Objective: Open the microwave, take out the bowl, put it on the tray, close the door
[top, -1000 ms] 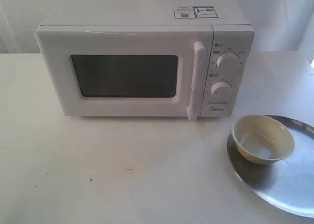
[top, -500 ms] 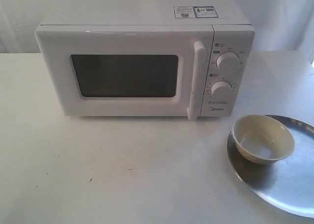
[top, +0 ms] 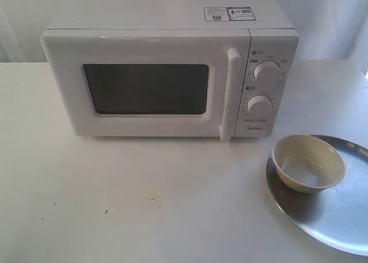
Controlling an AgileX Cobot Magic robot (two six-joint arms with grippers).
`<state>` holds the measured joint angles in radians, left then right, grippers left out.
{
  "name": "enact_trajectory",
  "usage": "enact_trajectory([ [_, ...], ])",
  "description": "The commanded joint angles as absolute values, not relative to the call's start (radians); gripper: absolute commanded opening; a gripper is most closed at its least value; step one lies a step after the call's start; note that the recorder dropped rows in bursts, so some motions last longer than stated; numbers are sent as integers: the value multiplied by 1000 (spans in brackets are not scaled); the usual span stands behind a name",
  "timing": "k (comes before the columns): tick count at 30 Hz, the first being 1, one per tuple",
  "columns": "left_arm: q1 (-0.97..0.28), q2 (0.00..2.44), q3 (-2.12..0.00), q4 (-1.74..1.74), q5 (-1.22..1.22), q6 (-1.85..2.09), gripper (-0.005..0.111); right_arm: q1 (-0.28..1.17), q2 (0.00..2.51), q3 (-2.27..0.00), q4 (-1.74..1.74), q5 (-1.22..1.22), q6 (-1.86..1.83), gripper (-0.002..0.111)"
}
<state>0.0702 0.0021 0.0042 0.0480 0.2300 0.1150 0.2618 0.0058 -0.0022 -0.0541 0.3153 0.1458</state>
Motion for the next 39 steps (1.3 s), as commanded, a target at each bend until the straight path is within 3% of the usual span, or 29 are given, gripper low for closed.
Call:
enact_trajectory([
  [1,69,0,0,45,233,109,0,258,0,0,-71,310,60,0],
  [39,69,0,0,45,233,109,0,258,0,0,-78,335,-31,0],
])
